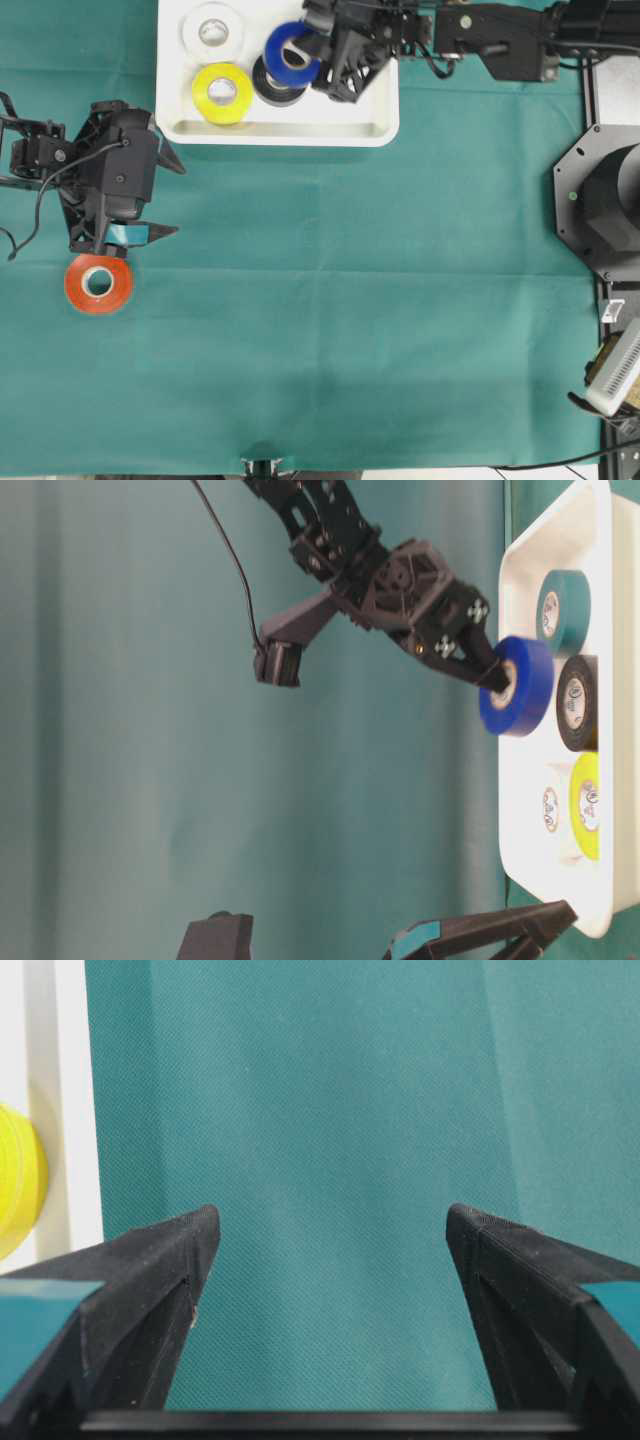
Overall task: Put the tape alternately from left to right into the white case.
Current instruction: 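Carry the blue roll into the tray's top center, then lower the blue roll into the tray and hold it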
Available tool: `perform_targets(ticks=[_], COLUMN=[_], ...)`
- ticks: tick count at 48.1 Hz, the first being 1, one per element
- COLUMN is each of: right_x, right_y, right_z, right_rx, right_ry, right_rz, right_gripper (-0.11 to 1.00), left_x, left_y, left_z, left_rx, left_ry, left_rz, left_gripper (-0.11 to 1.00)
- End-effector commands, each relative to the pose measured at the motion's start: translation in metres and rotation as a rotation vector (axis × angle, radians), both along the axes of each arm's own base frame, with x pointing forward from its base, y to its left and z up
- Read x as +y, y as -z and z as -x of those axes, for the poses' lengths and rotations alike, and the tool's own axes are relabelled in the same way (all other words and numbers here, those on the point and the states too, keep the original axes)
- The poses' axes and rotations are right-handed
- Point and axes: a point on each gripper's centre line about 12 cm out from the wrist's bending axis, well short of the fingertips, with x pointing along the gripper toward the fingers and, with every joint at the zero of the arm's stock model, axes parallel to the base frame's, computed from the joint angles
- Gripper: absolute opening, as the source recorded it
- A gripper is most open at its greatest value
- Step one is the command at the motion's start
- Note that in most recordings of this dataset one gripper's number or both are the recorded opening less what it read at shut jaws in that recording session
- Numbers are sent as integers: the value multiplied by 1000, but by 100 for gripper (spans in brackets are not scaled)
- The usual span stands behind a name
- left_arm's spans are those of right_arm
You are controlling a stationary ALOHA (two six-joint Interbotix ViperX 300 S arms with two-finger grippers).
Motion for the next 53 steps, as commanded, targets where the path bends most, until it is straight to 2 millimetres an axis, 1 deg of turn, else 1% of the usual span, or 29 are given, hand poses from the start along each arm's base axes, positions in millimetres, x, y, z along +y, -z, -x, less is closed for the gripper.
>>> perform_targets(ticks=[1,15,25,31,53], right_x=[-12,-38,-50,-52,-53], right_y=[-15,-9,0,4,2], right_z=[-9,-11,-12,-11,-12], right_rx=[-46,-37,-40,-38,-41], right_ry=[9,45,60,62,63], right_rz=[26,42,34,31,34], right_gripper=[1,1,1,1,1], left_x=[-1,-1,-1,-2,-1], left_y=[-8,-9,-8,-8,-9], left_z=[-4,-4,-3,-3,-4], left_rx=[-29,-32,-31,-31,-32], left_ry=[0,2,2,3,3], left_rz=[2,2,2,3,1], left_gripper=[100,100,100,100,100])
